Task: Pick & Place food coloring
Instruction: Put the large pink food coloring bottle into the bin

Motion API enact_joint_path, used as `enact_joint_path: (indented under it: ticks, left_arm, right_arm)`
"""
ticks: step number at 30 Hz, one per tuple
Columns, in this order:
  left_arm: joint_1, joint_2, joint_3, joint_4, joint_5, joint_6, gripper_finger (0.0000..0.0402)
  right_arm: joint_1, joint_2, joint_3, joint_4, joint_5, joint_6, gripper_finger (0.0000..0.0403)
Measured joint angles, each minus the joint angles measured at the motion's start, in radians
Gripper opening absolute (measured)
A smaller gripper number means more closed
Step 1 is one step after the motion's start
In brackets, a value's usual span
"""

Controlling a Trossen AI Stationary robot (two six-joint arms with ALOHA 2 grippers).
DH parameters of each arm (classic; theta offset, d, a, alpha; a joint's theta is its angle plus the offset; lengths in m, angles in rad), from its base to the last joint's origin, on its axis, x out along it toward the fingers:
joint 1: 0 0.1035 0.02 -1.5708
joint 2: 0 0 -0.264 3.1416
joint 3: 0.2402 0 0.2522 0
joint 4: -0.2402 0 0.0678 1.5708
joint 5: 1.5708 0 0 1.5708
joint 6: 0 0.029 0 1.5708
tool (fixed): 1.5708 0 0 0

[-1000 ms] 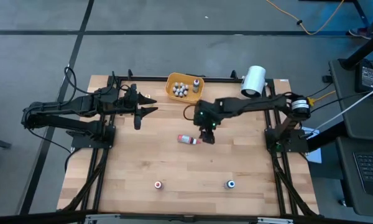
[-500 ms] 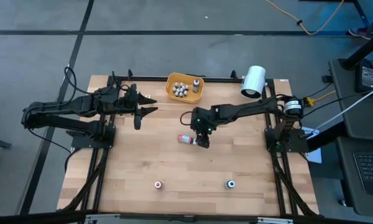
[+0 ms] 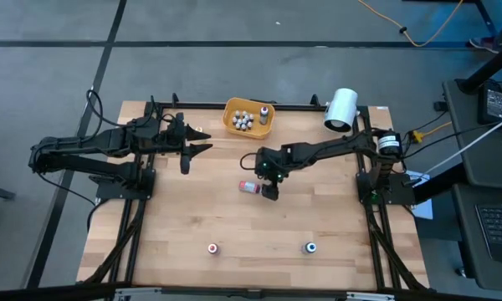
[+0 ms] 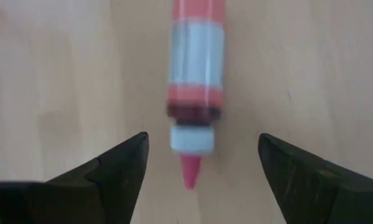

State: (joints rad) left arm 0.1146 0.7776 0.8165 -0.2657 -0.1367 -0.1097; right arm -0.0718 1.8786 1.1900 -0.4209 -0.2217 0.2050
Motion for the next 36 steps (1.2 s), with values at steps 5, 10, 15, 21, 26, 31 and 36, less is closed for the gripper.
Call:
enact_joint_path:
  ticks: [5,10,15,21,26,31,36]
  left_arm:
    - [0.000,0.000,0.000,0.000,0.000,0.000,0.0139]
    - [0.000,0.000,0.000,0.000,0.000,0.000,0.0139]
    - [0.000,0.000,0.000,0.000,0.000,0.000,0.0139]
    - [0.000,0.000,0.000,0.000,0.000,0.000,0.0139]
    - [0.000,0.000,0.000,0.000,0.000,0.000,0.0139]
    - [0.000,0.000,0.000,0.000,0.000,0.000,0.0139]
    - [0.000,0.000,0.000,0.000,0.000,0.000,0.0139]
  right_arm:
    - [0.001,0.000,0.019,0.070,-0.004,-0.006,0.0304]
    - [-0.010,0.000,0.059,0.029,-0.005,-0.058,0.0304]
    - [-0.019,0.010,0.109,0.030,0.004,-0.135,0.0304]
    - [-0.024,0.099,0.220,-0.045,-0.001,-0.238,0.0303]
    - [-0.030,0.204,0.330,-0.146,-0.013,-0.261,0.0295]
    - [-0.014,0.282,0.420,-0.182,-0.068,-0.262,0.0292]
    - [-0.007,0.321,0.461,-0.222,-0.095,-0.240,0.0291]
